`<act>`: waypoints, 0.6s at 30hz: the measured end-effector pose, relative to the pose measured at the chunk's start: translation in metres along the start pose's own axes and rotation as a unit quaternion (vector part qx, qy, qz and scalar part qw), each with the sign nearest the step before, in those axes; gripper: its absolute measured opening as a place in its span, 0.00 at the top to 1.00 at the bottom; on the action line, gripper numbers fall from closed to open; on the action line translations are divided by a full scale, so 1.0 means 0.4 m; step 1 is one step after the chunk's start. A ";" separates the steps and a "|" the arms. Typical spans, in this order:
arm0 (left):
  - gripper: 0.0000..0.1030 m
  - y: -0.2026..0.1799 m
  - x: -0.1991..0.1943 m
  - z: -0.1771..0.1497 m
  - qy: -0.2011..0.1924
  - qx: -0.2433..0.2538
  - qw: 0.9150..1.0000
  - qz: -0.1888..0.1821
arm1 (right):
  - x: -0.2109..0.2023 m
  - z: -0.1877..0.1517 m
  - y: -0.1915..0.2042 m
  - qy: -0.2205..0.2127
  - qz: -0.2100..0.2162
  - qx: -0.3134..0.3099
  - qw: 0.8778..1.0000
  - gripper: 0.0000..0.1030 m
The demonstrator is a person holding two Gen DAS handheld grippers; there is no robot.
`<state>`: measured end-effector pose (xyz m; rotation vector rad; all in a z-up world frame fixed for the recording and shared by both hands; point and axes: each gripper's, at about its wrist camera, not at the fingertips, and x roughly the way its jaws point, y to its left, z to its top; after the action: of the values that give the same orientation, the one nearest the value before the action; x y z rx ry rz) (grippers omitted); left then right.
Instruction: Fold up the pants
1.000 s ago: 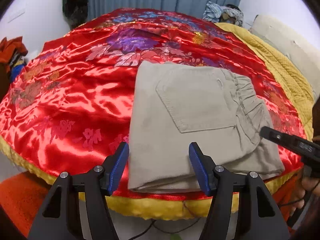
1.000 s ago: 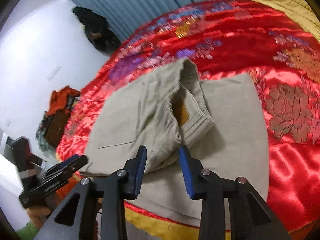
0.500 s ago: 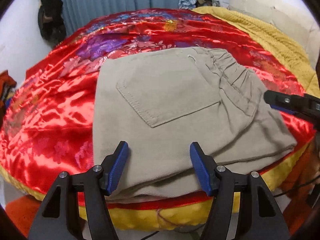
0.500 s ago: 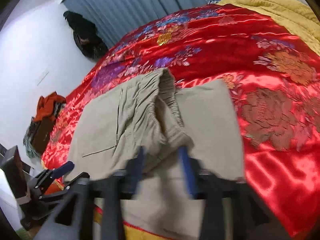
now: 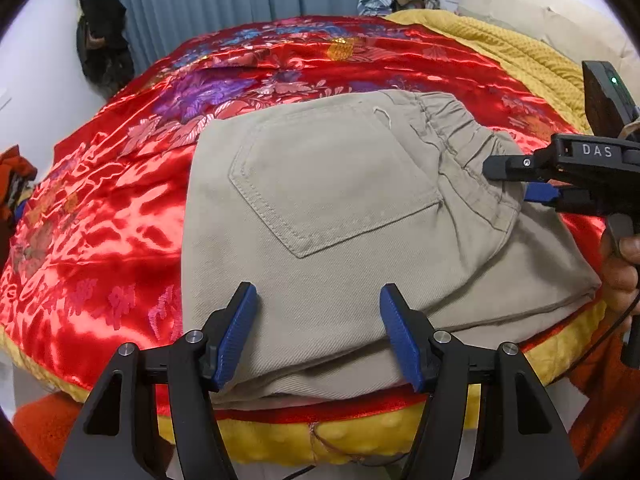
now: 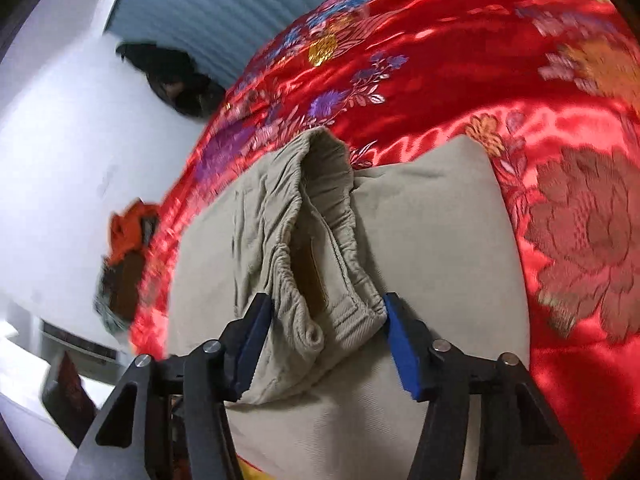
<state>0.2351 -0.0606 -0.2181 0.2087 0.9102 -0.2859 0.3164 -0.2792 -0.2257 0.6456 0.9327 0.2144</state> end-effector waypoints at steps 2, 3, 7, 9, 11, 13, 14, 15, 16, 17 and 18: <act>0.36 -0.001 0.000 0.000 0.000 0.002 1.000 -0.001 | 0.001 0.004 -0.004 0.009 -0.003 -0.006 1.000 0.51; 0.36 -0.002 0.001 0.000 0.000 0.002 1.000 -0.001 | 0.000 0.005 -0.005 0.012 -0.004 -0.010 1.000 0.52; 0.36 -0.003 0.002 -0.001 0.000 0.004 1.000 0.000 | -0.003 0.002 0.000 0.013 -0.014 -0.019 1.000 0.61; 0.36 -0.002 0.003 -0.002 0.000 0.004 1.000 0.000 | -0.008 0.004 0.006 0.011 -0.019 -0.026 0.999 0.64; 0.36 -0.002 0.003 -0.002 0.000 0.002 1.000 -0.002 | -0.007 0.006 0.008 0.012 -0.020 -0.029 0.999 0.65; 0.35 0.000 0.005 -0.003 0.000 0.000 1.000 -0.004 | -0.003 0.009 0.004 0.014 -0.019 -0.022 0.999 0.64; 0.35 0.002 0.004 -0.002 0.001 0.000 1.000 -0.006 | -0.003 0.010 0.005 0.015 -0.020 -0.022 0.999 0.64; 0.35 0.006 0.001 0.001 0.003 -0.001 1.000 -0.010 | -0.006 0.011 0.010 0.013 -0.022 -0.026 0.999 0.65; 0.35 0.012 -0.005 0.004 0.006 -0.005 1.000 -0.014 | -0.019 0.011 0.025 0.002 -0.026 -0.037 0.999 0.71; 0.35 0.024 -0.015 0.010 0.008 -0.014 1.000 -0.020 | -0.032 0.012 0.039 -0.007 -0.024 -0.043 0.999 0.74; 0.35 0.039 -0.031 0.016 0.007 -0.027 0.999 -0.027 | -0.051 0.015 0.055 -0.016 -0.017 -0.047 0.999 0.79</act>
<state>0.2379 -0.0459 -0.2035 0.1358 0.9376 -0.3099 0.3111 -0.2730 -0.1960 0.5448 0.8970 0.2158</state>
